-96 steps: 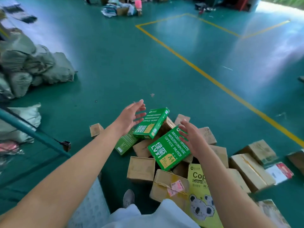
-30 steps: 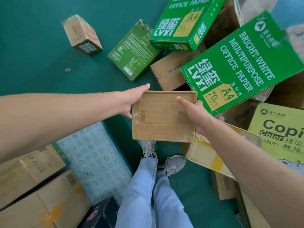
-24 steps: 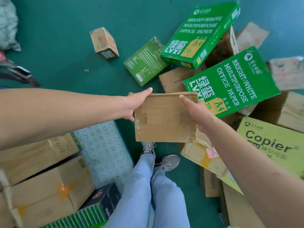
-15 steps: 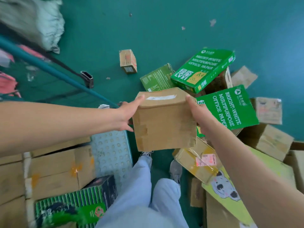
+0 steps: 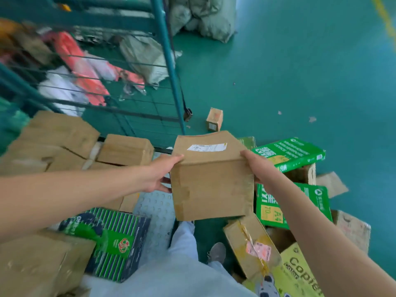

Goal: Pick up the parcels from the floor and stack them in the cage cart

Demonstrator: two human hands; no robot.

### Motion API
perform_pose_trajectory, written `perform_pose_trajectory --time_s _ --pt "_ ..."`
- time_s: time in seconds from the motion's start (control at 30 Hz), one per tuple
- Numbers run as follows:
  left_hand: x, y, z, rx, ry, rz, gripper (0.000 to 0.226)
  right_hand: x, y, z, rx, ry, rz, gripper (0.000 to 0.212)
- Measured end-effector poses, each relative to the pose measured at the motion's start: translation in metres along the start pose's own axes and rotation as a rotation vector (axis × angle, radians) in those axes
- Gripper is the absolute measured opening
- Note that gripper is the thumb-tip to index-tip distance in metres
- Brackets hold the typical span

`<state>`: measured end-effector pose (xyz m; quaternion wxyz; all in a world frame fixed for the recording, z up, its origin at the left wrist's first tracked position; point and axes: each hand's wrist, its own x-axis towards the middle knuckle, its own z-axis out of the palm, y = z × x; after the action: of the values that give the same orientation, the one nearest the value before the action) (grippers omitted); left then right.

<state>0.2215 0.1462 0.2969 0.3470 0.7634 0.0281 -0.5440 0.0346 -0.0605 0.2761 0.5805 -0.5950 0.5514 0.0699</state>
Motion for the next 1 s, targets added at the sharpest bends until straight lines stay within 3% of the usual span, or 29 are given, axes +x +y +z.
perform_pose_trajectory --time_s 0.1,0.23,0.37,0.5,0.63,0.8,1.0 --pt "-0.028 -0.027 -0.026 -0.061 0.050 0.024 0.036 -0.020 -0.015 0.024 -0.119 -0.066 -0.088 0.049" --pt "-0.060 -0.066 -0.064 -0.204 0.120 0.071 0.048 -0.048 -0.045 0.068 -0.180 -0.115 -0.123 0.052" --pt "-0.082 -0.095 -0.095 -0.374 0.171 0.077 0.023 -0.065 -0.075 0.112 -0.256 -0.194 -0.168 0.038" --pt "-0.088 -0.124 -0.142 -0.509 0.207 0.043 0.036 -0.071 -0.111 0.168 -0.339 -0.290 -0.237 0.041" --pt "-0.090 -0.138 -0.190 -0.634 0.277 0.014 0.023 -0.075 -0.151 0.224 -0.422 -0.363 -0.274 0.031" --pt "-0.085 -0.164 -0.256 -0.803 0.365 0.000 0.007 -0.075 -0.191 0.306 -0.528 -0.463 -0.327 0.036" --pt "-0.080 -0.196 -0.312 -0.886 0.440 -0.010 0.008 -0.071 -0.219 0.386 -0.646 -0.546 -0.359 0.049"
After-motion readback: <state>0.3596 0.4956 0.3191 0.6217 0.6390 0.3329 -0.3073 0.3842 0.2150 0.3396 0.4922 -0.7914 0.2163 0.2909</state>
